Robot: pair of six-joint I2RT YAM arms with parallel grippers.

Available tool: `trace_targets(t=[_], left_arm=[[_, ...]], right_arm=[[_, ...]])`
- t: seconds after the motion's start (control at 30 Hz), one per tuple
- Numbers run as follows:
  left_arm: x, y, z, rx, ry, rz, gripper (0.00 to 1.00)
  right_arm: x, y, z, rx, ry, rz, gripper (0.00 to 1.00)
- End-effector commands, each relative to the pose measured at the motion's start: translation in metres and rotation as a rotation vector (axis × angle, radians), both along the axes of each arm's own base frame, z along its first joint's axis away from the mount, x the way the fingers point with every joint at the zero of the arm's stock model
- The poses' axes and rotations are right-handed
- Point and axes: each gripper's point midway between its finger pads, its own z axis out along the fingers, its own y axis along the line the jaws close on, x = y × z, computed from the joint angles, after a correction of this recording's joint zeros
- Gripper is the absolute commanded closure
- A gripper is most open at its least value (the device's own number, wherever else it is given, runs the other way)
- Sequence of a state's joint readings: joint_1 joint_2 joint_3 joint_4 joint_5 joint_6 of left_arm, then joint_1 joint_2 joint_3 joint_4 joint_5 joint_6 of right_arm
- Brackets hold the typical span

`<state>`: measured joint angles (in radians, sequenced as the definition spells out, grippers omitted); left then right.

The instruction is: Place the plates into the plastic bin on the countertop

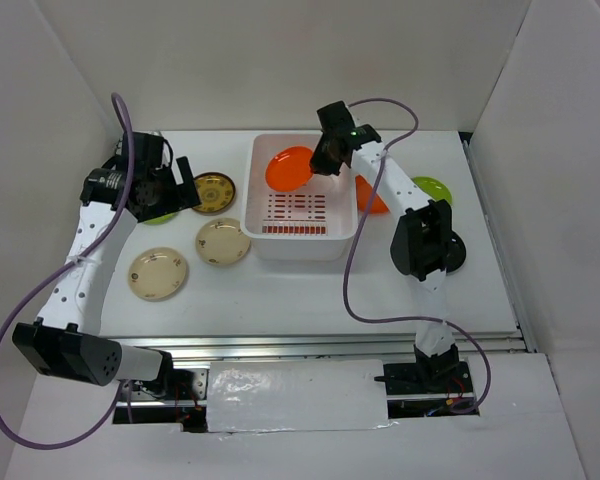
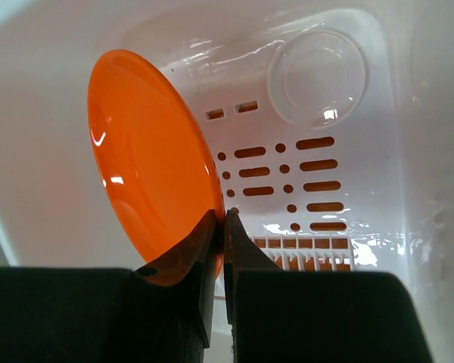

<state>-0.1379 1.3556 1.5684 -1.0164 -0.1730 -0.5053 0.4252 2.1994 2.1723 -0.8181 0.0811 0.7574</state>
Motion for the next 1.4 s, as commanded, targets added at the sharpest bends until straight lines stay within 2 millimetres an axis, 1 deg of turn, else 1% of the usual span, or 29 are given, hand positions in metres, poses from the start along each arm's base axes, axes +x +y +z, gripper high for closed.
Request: trace_targets(t=[0.0, 0.03, 0.07, 0.1, 0.13, 0.17, 0.3, 0.33, 0.4, 0.47, 0.6, 0.63, 0.7, 0.73, 0.77, 0.8, 0.87, 0.9, 0.93, 0.97, 1.03, 1.07, 1.1, 1.13, 1.17, 1.23, 1.27, 1.33, 1.37], left_arm=[[-0.002, -0.005, 0.006, -0.048, -0.038, 0.0, 0.01], [-0.003, -0.005, 0.004, -0.049, -0.033, -0.002, 0.01], [-0.003, -0.006, 0.003, -0.055, -0.028, -0.004, 0.01], [-0.005, -0.006, -0.002, -0.055, -0.017, -0.005, 0.01], [-0.006, -0.007, -0.005, -0.058, -0.01, -0.009, 0.01], [-0.006, -0.007, -0.005, -0.058, -0.012, -0.011, 0.01], [-0.01, -0.01, -0.015, -0.071, 0.013, -0.016, 0.01], [-0.01, -0.01, -0.017, -0.074, 0.016, -0.017, 0.01], [-0.012, -0.012, -0.019, -0.082, 0.023, -0.019, 0.01], [-0.012, -0.012, -0.022, -0.085, 0.027, -0.02, 0.01], [-0.015, -0.015, -0.031, -0.097, 0.051, -0.017, 0.01], [-0.016, -0.016, -0.033, -0.102, 0.059, -0.019, 0.01], [-0.018, -0.018, -0.037, -0.115, 0.074, -0.018, 0.01], [-0.019, -0.019, -0.038, -0.125, 0.075, -0.019, 0.01], [-0.02, -0.02, -0.042, -0.13, 0.085, -0.015, 0.01], [-0.021, -0.021, -0.044, -0.14, 0.09, -0.007, 0.01], [-0.024, -0.02, -0.051, -0.14, 0.113, 0.008, 0.01], [-0.026, -0.02, -0.053, -0.143, 0.127, 0.015, 0.01], [-0.026, -0.02, -0.056, -0.14, 0.137, 0.023, 0.01], [-0.027, -0.019, -0.058, -0.14, 0.142, 0.029, 0.01], [-0.028, -0.018, -0.059, -0.14, 0.144, 0.045, 0.01], [-0.028, -0.018, -0.058, -0.139, 0.14, 0.049, 0.01], [-0.027, -0.017, -0.057, -0.141, 0.134, 0.06, 0.01], [-0.027, -0.017, -0.055, -0.141, 0.125, 0.063, 0.01], [-0.027, -0.016, -0.055, -0.14, 0.122, 0.07, 0.01], [-0.026, -0.015, -0.052, -0.141, 0.111, 0.075, 0.01], [-0.026, -0.015, -0.051, -0.139, 0.112, 0.074, 0.01], [-0.026, -0.015, -0.049, -0.137, 0.106, 0.068, 0.01], [-0.026, -0.015, -0.048, -0.135, 0.101, 0.069, 0.01]], right_arm=[[0.007, 0.018, 0.001, 0.039, -0.024, -0.006, 0.96], [0.009, 0.02, -0.001, 0.045, -0.027, -0.012, 0.94], [0.01, 0.021, -0.003, 0.045, -0.029, -0.019, 0.94], [0.01, 0.021, -0.012, 0.041, -0.019, -0.023, 0.94], [0.014, 0.023, -0.014, 0.052, -0.033, -0.032, 0.94], [0.015, 0.023, -0.016, 0.056, -0.033, -0.037, 0.94], [0.021, 0.026, -0.034, 0.061, -0.007, -0.053, 0.94], [0.021, 0.028, -0.035, 0.067, -0.008, -0.051, 0.93], [0.021, 0.032, -0.041, 0.074, 0.004, -0.043, 0.8], [0.02, 0.034, -0.046, 0.079, 0.013, -0.042, 0.73], [0.017, 0.036, -0.05, 0.082, 0.018, -0.035, 0.66], [0.017, 0.036, -0.049, 0.08, 0.02, -0.032, 0.52], [0.017, 0.038, -0.037, 0.086, 0.004, -0.026, 0.3], [0.015, 0.037, -0.03, 0.074, -0.006, -0.029, 0.15], [0.013, 0.036, -0.012, 0.079, -0.033, -0.03, 0.0], [0.009, 0.037, -0.005, 0.073, -0.041, -0.024, 0.0], [0.007, 0.031, 0.015, 0.06, -0.076, -0.042, 0.0], [0.002, 0.027, 0.035, 0.061, -0.104, -0.042, 0.0], [-0.001, 0.025, 0.046, 0.065, -0.122, -0.042, 0.0], [-0.008, 0.021, 0.068, 0.074, -0.156, -0.046, 0.0], [-0.015, 0.014, 0.096, 0.081, -0.223, -0.054, 0.0], [-0.027, 0.004, 0.117, 0.087, -0.259, -0.066, 0.0], [-0.031, -0.005, 0.128, 0.084, -0.292, -0.079, 0.0], [-0.031, -0.017, 0.144, 0.103, -0.339, -0.099, 0.0], [-0.045, -0.034, 0.158, 0.106, -0.366, -0.119, 0.0], [-0.053, -0.066, 0.168, 0.103, -0.399, -0.184, 0.0], [-0.065, -0.104, 0.164, 0.088, -0.392, -0.253, 0.0], [-0.076, -0.148, 0.146, 0.072, -0.357, -0.347, 0.0], [-0.093, -0.193, 0.114, 0.041, -0.294, -0.446, 0.0]])
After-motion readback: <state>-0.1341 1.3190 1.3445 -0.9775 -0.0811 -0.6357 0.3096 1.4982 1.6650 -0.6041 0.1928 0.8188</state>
